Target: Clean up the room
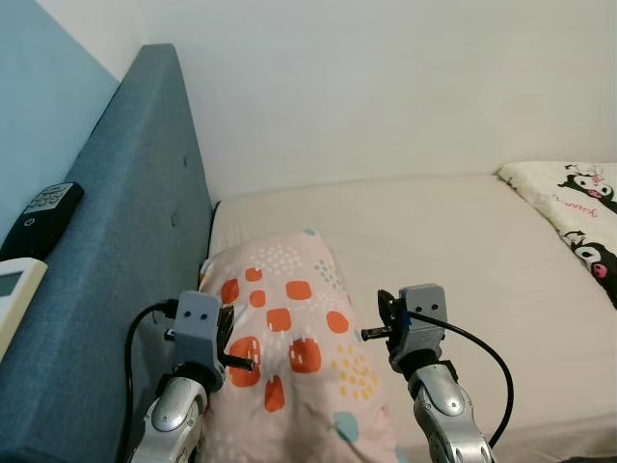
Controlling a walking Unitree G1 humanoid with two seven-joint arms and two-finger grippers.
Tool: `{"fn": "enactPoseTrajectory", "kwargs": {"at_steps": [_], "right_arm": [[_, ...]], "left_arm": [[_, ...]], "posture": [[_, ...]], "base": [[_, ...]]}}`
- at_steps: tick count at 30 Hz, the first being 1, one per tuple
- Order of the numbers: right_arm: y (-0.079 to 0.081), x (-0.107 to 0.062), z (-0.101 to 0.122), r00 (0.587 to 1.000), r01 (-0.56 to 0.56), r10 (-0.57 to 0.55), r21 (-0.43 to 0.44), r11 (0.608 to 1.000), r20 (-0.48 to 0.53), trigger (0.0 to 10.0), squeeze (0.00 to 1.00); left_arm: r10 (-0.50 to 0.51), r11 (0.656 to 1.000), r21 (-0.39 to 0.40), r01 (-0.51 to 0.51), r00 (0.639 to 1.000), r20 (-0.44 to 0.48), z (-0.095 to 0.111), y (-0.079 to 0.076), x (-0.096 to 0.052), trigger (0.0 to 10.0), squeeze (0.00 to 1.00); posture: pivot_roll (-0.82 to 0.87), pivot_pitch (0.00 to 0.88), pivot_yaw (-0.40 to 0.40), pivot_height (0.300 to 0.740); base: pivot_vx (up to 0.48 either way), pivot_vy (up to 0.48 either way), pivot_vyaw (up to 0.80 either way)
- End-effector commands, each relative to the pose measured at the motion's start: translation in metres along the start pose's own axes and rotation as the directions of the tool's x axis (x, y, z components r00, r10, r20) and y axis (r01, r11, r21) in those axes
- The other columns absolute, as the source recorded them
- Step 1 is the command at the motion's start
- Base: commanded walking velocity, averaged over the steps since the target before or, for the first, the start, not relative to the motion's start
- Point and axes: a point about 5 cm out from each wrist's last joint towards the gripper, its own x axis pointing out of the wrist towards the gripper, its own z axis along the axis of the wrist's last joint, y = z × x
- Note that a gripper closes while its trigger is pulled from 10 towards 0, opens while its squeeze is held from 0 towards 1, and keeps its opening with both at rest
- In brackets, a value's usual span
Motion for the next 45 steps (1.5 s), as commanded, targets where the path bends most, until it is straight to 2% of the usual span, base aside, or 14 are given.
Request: {"fn": "enactPoseTrajectory", "kwargs": {"at_steps": [1,2,4,5,8,10,13,14,17,26,32,45], "right_arm": [[-0.002,-0.01,-0.027,0.993,0.03,-0.029,0.001,1.0,-0.116,10.0,0.0],[-0.002,-0.01,-0.027,0.993,0.03,-0.029,0.001,1.0,-0.116,10.0,0.0],[-0.008,-0.02,-0.048,0.977,0.074,-0.076,-0.019,0.997,-0.197,10.0,0.0],[-0.008,-0.02,-0.048,0.977,0.074,-0.076,-0.019,0.997,-0.197,10.0,0.0],[-0.006,-0.029,-0.072,0.946,0.062,-0.07,-0.034,0.997,-0.315,10.0,0.0],[-0.003,-0.031,-0.078,0.936,0.043,-0.057,-0.047,0.998,-0.348,10.0,0.0],[-0.001,-0.033,-0.081,0.932,0.032,-0.049,-0.053,0.998,-0.359,10.0,0.0],[0.0,-0.033,-0.082,0.931,0.027,-0.045,-0.053,0.998,-0.362,10.0,0.0],[0.001,-0.033,-0.082,0.934,0.018,-0.037,-0.058,0.998,-0.356,10.0,0.0],[0.003,-0.034,-0.084,0.937,0.011,-0.037,-0.076,0.997,-0.348,10.0,0.0],[0.004,-0.034,-0.086,0.938,0.011,-0.036,-0.075,0.997,-0.344,10.0,0.0],[0.003,-0.035,-0.087,0.942,0.012,-0.038,-0.078,0.997,-0.335,10.0,0.0]], "left_arm": [[0.004,0.999,0.05,0.001,0.995,-0.1,-0.023,0.005,-0.008,10.0,0.0],[0.004,0.999,0.05,0.001,0.995,-0.1,-0.023,0.005,-0.008,10.0,0.0],[0.03,0.997,0.07,-0.017,0.982,-0.189,-0.043,0.01,-0.013,10.0,0.0],[0.03,0.997,0.07,-0.017,0.982,-0.189,-0.043,0.01,-0.013,10.0,0.0],[0.054,0.99,0.14,-0.011,0.951,-0.304,-0.068,0.015,-0.017,10.0,0.0],[0.084,0.987,0.158,-0.031,0.935,-0.344,-0.076,0.018,-0.019,10.0,0.0],[0.098,0.988,0.144,-0.048,0.926,-0.364,-0.08,0.018,-0.019,10.0,0.0],[0.083,0.993,0.107,-0.048,0.931,-0.355,-0.079,0.015,-0.018,10.0,0.0],[0.054,0.996,0.091,-0.026,0.945,-0.322,-0.074,0.008,-0.016,10.0,0.0],[0.085,0.995,0.077,-0.064,0.945,-0.317,-0.076,0.008,-0.018,10.0,0.0],[0.072,0.995,0.092,-0.047,0.954,-0.292,-0.076,0.008,-0.018,10.0,0.0],[0.048,0.995,0.099,-0.022,0.963,-0.266,-0.073,0.004,-0.017,10.0,0.0]], "posture": [[0.0,0.107,-0.016,0.74],[0.0,0.107,-0.016,0.74],[0.0,0.103,-0.009,0.74],[0.0,0.103,-0.009,0.74],[0.0,0.096,-0.006,0.74],[0.0,0.096,-0.008,0.74],[0.0,0.099,-0.009,0.74],[0.0,0.099,-0.01,0.74],[0.0,0.098,-0.011,0.74],[0.0,0.093,-0.009,0.74],[0.0,0.086,-0.011,0.74],[0.0,0.082,-0.013,0.74]], "base": [[0.0,0.0,0.0],[0.0,0.0,0.0],[0.0,0.0,0.0],[0.0,0.0,0.0],[0.0,0.0,0.0],[0.0,0.0,0.0],[0.0,0.0,0.0],[0.0,0.0,0.0],[0.0,0.0,0.0],[0.0,0.0,0.0],[0.0,0.0,0.0],[0.0,-0.468,0.0]]}}
